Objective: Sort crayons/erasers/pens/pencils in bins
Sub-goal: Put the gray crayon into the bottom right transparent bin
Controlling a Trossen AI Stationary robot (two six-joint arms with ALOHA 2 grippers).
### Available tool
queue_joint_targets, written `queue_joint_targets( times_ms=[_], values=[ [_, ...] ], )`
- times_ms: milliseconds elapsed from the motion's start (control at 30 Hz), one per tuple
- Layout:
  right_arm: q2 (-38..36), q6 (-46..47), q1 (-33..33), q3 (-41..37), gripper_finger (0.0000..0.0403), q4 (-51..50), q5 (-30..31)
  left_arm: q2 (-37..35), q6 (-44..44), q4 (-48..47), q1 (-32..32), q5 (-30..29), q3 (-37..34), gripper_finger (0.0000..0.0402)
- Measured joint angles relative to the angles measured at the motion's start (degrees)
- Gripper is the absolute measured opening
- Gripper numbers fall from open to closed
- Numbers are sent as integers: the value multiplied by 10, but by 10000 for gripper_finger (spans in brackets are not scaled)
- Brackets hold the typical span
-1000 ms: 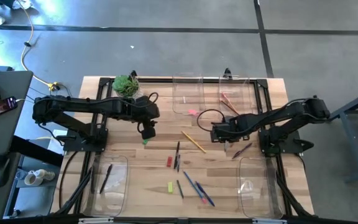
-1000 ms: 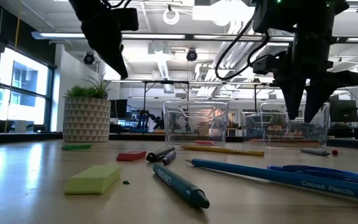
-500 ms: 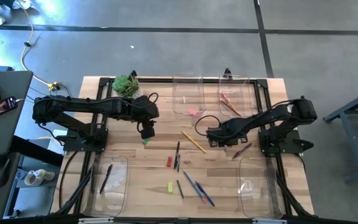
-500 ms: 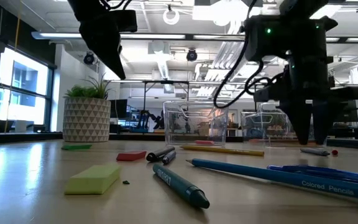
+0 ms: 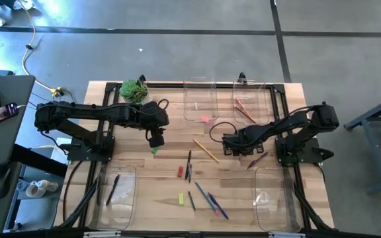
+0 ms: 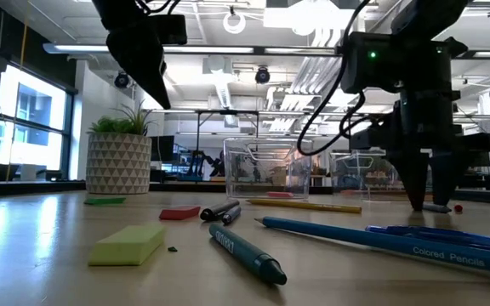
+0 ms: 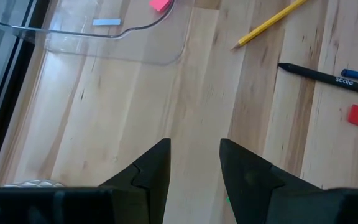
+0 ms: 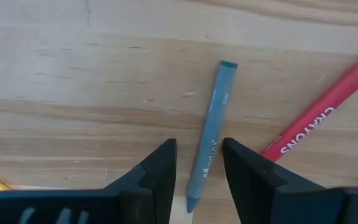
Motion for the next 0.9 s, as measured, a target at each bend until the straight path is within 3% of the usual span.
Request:
queue_joint_targets(
  times_ms=[500, 900],
  values=[
    [-1, -9, -31, -2, 13, 8, -36, 0, -3, 0, 28, -30, 0, 126],
    [-52, -14, -5, 1, 2, 26, -17, 0, -9, -4, 70, -28, 0, 126]
  ],
)
